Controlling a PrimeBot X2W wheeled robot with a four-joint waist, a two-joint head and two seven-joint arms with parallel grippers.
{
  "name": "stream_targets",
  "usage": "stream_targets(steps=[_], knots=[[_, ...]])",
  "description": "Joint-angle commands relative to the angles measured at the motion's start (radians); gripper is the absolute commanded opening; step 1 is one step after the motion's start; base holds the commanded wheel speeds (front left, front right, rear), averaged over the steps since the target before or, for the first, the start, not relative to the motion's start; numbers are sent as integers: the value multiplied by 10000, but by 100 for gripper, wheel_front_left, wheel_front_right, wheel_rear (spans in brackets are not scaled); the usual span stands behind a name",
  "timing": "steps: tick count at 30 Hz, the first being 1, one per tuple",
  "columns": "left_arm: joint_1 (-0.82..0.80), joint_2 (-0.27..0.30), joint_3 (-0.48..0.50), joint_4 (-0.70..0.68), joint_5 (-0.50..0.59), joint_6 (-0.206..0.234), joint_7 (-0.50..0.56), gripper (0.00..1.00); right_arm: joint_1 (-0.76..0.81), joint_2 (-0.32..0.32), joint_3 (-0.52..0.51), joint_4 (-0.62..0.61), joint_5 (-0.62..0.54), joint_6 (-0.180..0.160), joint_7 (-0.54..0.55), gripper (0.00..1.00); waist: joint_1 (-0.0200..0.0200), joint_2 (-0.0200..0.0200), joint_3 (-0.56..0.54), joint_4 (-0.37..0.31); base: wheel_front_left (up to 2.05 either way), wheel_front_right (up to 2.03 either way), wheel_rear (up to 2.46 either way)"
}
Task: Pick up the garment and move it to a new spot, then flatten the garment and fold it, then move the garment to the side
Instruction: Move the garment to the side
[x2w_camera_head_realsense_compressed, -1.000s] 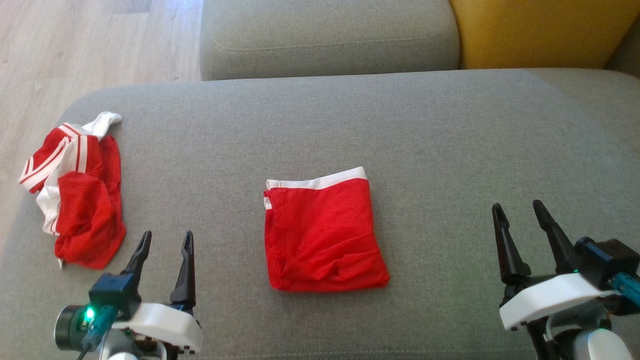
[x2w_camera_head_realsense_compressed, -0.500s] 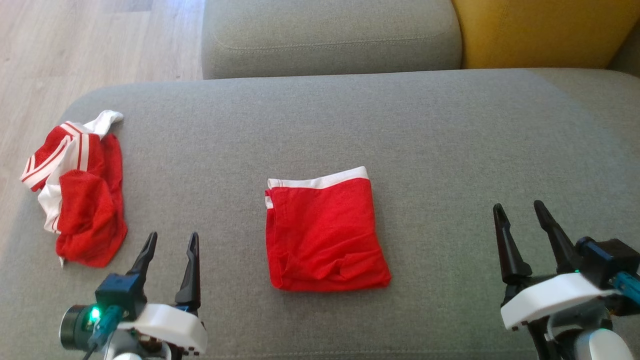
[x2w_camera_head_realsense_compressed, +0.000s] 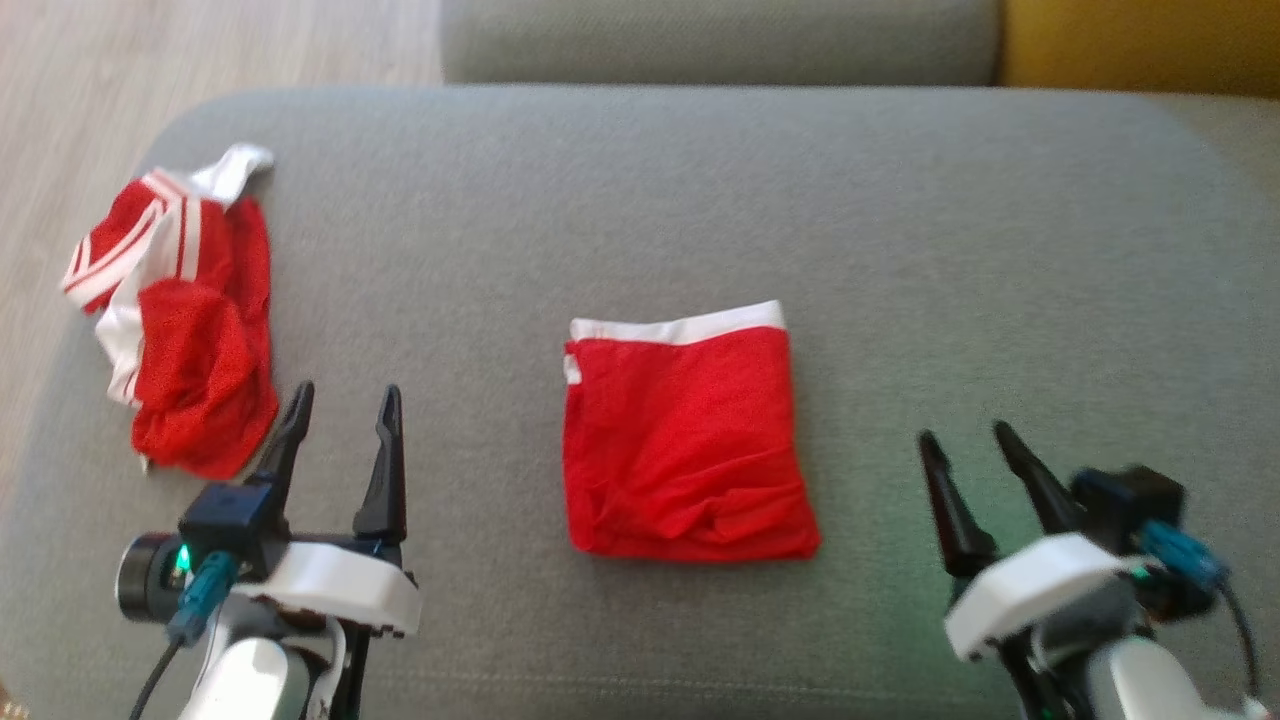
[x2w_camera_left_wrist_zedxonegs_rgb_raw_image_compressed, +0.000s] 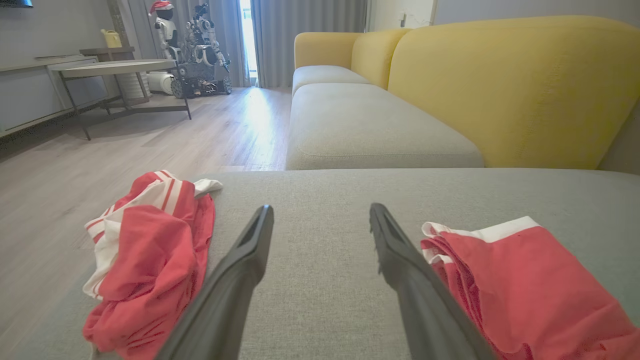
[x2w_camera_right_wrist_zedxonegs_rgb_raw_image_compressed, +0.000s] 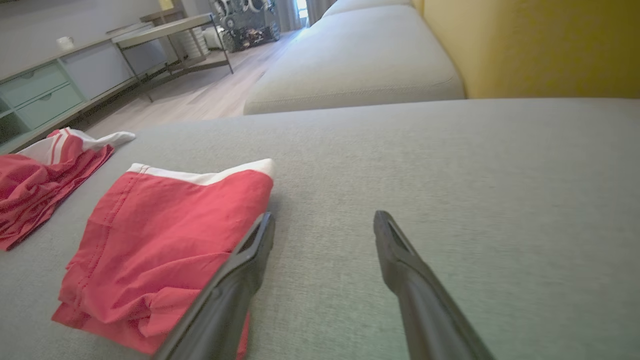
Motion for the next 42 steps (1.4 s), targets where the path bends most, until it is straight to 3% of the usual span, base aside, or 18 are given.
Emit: stream_targets(steps=[1, 8, 16, 19, 20, 29, 36, 42], knots=[[-564, 109, 389, -307, 2, 58, -160, 100, -773, -59, 403, -106, 102, 35, -19, 100, 0, 0, 407, 343, 0, 0, 0], [-1114, -20, 381, -91, -19, -53, -349, 100, -1866, -48, 1379, 1606, 598, 35, -159, 100, 0, 0, 1072, 830, 0, 0, 0], [-1446, -207, 311, 169, -22, -164, -511, 100, -2845, -18, 2100, 3756, 1421, 35, 31, 100, 0, 0, 1503, 924, 0, 0, 0], [-1518, -257, 302, 257, -9, -193, -554, 100, -3153, -13, 2432, 4413, 1616, 35, 132, 12, 0, 0, 1578, 884, 0, 0, 0], [-1547, -274, 296, 282, -5, -208, -565, 100, -3250, -15, 2547, 4574, 1667, 35, 133, 0, 0, 0, 1596, 872, 0, 0, 0], [-1619, -210, 371, 310, 99, -251, -623, 100, -3960, -705, 3126, 4689, 1638, 35, -143, 0, 0, 0, 1643, 213, 0, 0, 0], [-1614, -86, 395, 128, 144, -273, -632, 100, -4382, -1643, 3218, 4358, 1525, 35, 160, 0, 0, 0, 1732, -895, 0, 0, 0], [-1930, 147, 298, -165, 317, -347, -470, 100, -4946, -2838, 3036, 3891, 1745, 35, 707, 0, 0, 0, 2111, -2075, 0, 0, 0]])
